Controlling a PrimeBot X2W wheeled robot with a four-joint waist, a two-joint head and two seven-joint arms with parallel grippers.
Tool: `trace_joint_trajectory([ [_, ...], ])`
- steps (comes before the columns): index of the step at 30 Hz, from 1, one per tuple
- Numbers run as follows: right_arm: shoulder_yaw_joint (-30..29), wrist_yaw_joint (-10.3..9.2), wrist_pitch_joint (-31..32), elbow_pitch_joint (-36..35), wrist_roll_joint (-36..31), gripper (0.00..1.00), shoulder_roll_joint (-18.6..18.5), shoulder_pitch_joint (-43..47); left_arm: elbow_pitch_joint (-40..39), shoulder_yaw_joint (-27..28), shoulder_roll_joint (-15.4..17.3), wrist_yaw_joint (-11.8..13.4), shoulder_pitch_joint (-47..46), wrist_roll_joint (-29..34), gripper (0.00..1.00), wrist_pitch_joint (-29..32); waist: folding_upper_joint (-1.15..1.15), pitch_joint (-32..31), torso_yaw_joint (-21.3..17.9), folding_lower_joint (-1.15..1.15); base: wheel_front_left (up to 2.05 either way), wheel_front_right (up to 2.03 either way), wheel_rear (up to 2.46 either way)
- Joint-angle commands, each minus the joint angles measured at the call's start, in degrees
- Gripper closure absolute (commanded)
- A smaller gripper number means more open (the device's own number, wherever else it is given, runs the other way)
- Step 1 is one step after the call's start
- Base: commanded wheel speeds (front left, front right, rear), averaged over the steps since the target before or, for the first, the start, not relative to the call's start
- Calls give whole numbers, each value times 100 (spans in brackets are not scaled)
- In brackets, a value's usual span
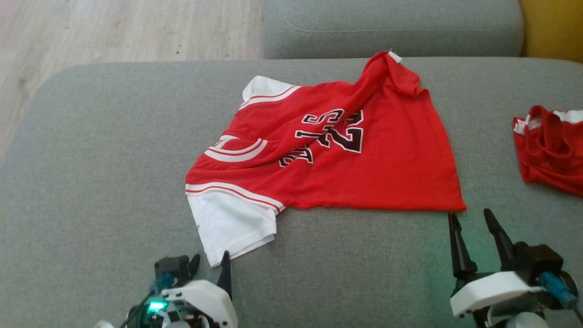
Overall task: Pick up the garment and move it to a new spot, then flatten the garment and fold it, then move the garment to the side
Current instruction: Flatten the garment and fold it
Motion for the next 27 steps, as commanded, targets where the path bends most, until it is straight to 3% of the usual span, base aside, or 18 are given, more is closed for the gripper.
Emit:
trace_joint_trajectory([
  [1, 81, 37, -20, -177, -69, 0, -36, -237, 4, 182, -22, 21, -319, -26, 0, -70, 0, 32, -40, -1, 0, 0, 0],
  [5, 34, 37, -10, -114, -138, 0, -36, -278, 283, 135, -121, -48, -401, -41, 0, -84, 0, 45, -68, -1, 0, 0, 0],
  [6, 2, 37, 5, -89, -163, 0, -36, -301, 349, 107, -152, -65, -423, -41, 5, -57, 0, 46, -72, -1, 0, 0, 0],
  [7, -51, 37, 31, -49, -196, 0, -36, -331, 406, 76, -186, -85, -444, -41, 19, -28, 0, 48, -73, -1, 0, 0, 0],
  [8, -105, 37, 71, 11, -236, 0, -36, -373, 453, 48, -219, -106, -464, -44, 56, -8, 0, 52, -73, -1, 0, 0, 0],
  [9, -155, 37, 118, 88, -280, 0, -36, -433, 489, 15, -248, -133, -485, -39, 81, 5, 0, 57, -72, -1, 0, 0, 0],
  [10, -194, 37, 157, 172, -327, 0, -36, -511, 514, -11, -273, -155, -506, -31, 100, -5, 0, 64, -67, -1, 0, 0, 0],
  [17, -582, 37, 533, 1316, -619, 0, -36, -1328, 502, -24, -332, -202, -669, 77, 100, -470, 0, 171, 106, -1, 0, 0, 0],
  [27, -1084, 37, 453, 3185, -924, 0, -36, -2285, -2, 85, -164, -154, -709, 122, 100, -830, 0, 373, 432, -1, 0, 0, 0],
])
